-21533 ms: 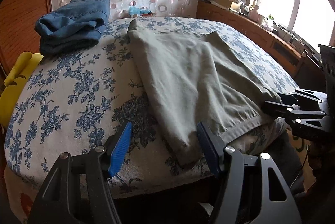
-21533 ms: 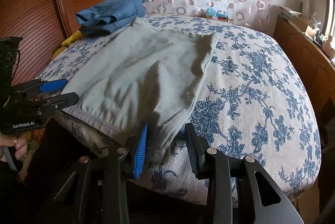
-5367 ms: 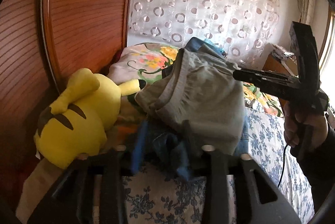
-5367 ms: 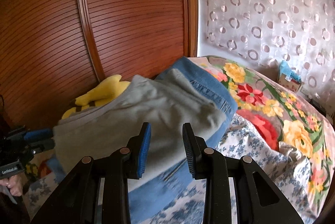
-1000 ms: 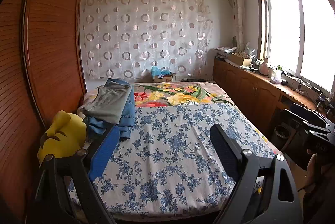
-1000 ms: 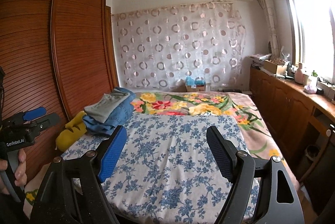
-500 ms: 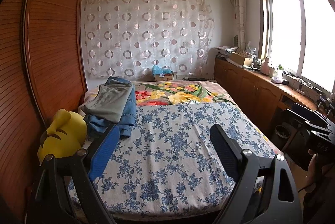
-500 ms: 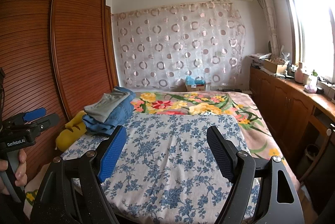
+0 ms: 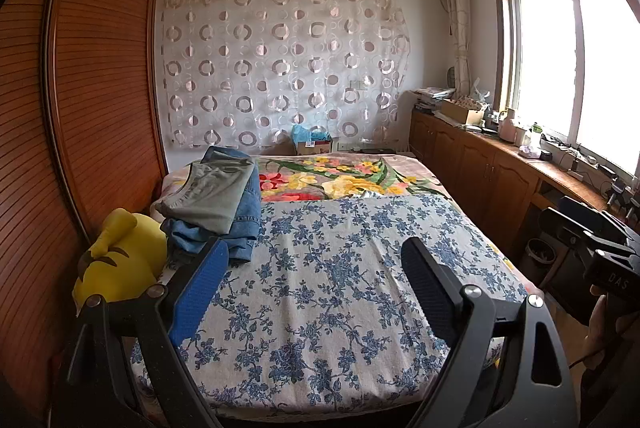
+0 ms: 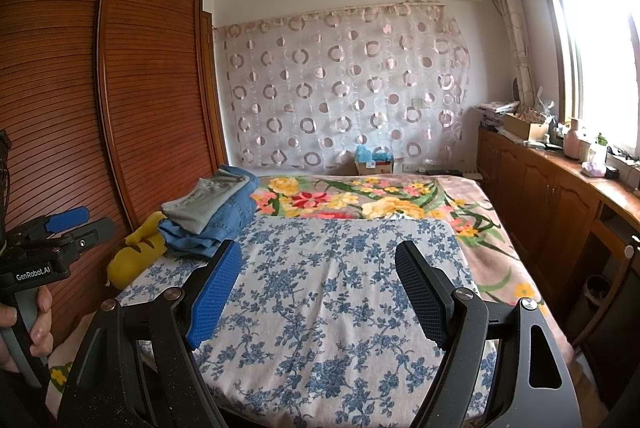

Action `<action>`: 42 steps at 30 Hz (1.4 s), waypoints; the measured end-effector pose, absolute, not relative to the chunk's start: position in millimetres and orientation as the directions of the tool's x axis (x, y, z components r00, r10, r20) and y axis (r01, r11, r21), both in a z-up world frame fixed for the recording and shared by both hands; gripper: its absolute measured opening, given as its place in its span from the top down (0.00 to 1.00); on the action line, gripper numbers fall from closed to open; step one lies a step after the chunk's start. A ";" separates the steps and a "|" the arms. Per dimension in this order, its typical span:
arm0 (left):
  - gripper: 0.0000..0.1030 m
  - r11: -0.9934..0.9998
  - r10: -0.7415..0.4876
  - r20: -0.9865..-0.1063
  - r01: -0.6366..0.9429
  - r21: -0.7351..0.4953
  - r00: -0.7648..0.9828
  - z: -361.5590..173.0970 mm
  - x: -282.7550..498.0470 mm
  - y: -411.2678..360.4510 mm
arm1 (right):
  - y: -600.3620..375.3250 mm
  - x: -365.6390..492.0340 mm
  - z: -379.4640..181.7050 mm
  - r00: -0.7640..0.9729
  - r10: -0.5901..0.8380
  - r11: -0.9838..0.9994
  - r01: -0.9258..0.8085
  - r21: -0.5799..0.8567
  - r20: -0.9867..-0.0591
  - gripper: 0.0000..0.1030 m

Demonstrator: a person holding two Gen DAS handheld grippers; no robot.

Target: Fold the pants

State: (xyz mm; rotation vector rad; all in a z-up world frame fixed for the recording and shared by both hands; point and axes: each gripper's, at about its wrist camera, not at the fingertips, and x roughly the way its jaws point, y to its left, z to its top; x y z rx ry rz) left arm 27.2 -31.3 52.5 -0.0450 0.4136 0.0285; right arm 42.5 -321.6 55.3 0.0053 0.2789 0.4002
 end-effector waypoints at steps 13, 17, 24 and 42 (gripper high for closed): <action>0.14 0.999 0.019 -0.402 -0.038 -0.039 0.915 53.3 28.0 -31.9 | -322.2 42.4 55.8 0.883 0.388 0.920 -0.387 0.060 -0.265 0.21; 0.14 0.999 0.020 -0.403 -0.038 -0.037 0.915 53.3 27.9 -32.0 | -322.1 43.7 55.3 0.882 0.389 0.920 -0.387 0.061 -0.264 0.21; 0.14 0.999 0.020 -0.403 -0.038 -0.038 0.915 53.4 27.3 -32.1 | -321.8 43.6 55.1 0.883 0.388 0.920 -0.387 0.060 -0.264 0.21; 0.14 0.999 0.019 -0.402 -0.038 -0.038 0.915 51.7 27.3 -31.5 | -321.8 42.8 54.1 0.883 0.390 0.919 -0.389 0.061 -0.262 0.21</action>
